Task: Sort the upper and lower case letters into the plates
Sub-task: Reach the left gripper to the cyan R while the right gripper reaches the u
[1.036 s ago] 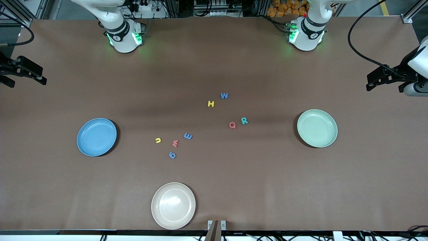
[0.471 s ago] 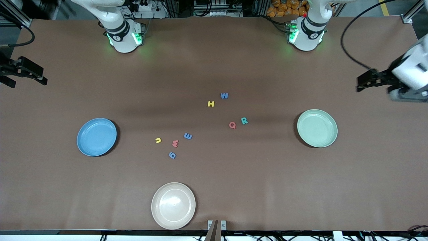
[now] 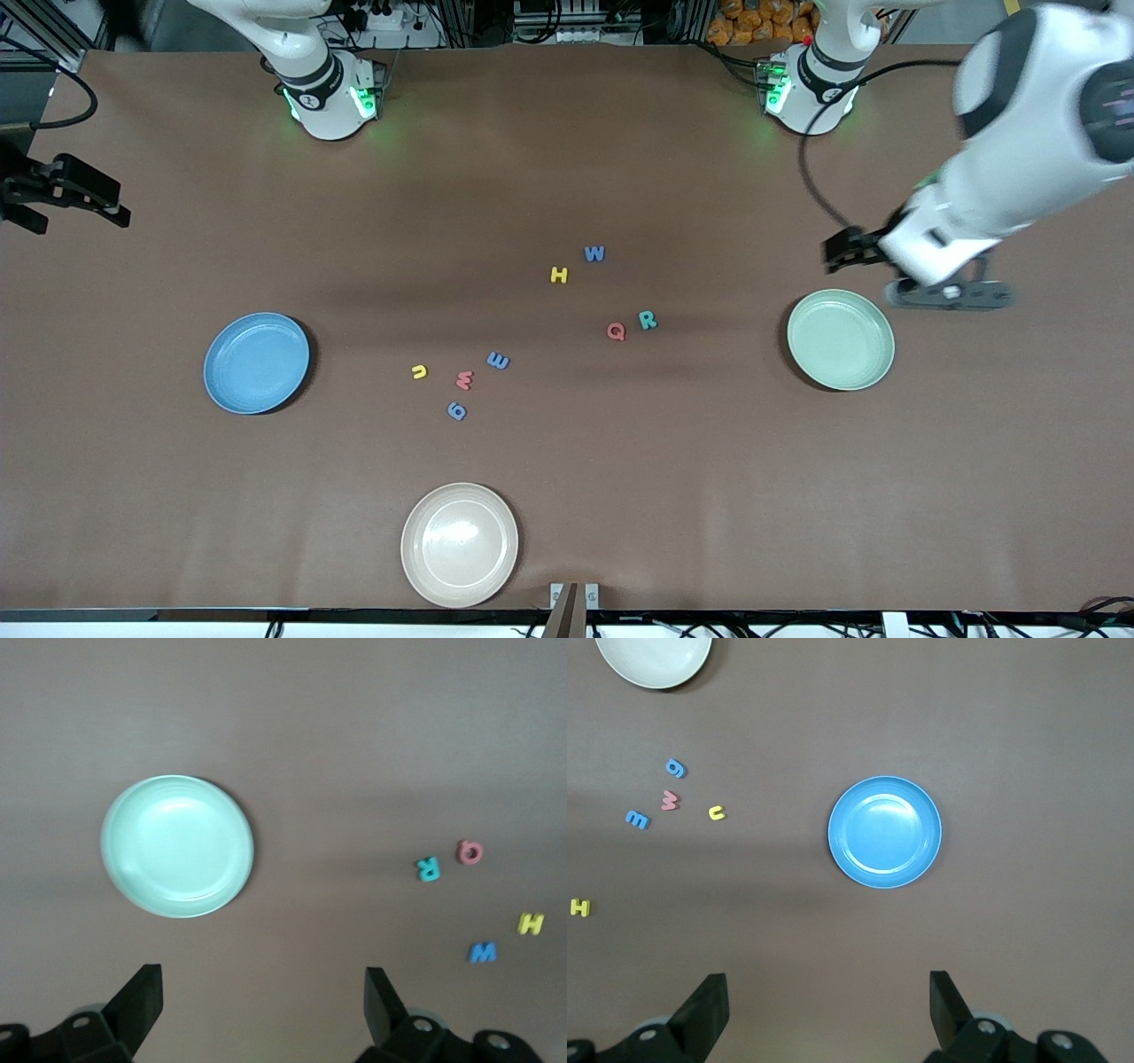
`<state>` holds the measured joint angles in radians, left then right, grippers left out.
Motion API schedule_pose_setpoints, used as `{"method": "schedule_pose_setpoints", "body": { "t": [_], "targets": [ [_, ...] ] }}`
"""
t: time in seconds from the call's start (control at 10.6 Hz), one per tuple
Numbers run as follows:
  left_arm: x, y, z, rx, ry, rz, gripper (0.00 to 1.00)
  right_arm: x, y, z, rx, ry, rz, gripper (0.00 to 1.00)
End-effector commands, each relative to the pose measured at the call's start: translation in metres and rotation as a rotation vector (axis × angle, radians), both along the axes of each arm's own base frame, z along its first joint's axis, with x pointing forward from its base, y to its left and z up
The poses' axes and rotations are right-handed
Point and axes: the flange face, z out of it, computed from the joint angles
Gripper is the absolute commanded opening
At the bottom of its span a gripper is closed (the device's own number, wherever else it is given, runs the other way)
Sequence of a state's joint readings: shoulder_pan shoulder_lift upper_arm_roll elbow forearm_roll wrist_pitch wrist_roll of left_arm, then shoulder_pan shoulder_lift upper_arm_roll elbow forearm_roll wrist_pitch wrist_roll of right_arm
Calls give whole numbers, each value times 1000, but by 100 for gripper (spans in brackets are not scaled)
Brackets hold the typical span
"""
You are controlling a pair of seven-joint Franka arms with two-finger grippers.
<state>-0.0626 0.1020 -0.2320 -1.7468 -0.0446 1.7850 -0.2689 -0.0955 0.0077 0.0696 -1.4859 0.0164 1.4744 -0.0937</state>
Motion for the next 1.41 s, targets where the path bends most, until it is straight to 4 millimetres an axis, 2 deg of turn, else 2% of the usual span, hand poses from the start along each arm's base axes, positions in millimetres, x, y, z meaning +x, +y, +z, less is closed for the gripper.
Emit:
{"method": "schedule_pose_setpoints", "body": {
  "t": [0.0,0.19,0.38,0.66,0.75,0.85,1.04,1.13,1.32],
  "targets": [
    [-17,-38,-46,-25,-6,32,100,-1,2,-4,16,11,16,100],
    [-31,-69,-80,-28,2,63,100,1,9,-11,16,15,28,100],
    [-39,-109,-116,-9,26,108,100,5,14,-21,19,29,37,100],
    [-45,-146,-170,7,30,119,100,14,41,-59,20,19,68,100],
    [-43,-152,-188,-4,33,124,100,23,50,-75,20,30,86,100],
    [-50,-167,-205,-10,42,128,100,32,57,-95,26,58,97,100],
    [-54,-177,-235,30,34,184,100,50,85,-138,30,92,139,100],
    [-60,-187,-250,45,21,195,100,61,95,-166,32,99,152,100],
    [-61,-192,-273,67,4,209,100,83,120,-224,38,91,179,100]
  ]
}}
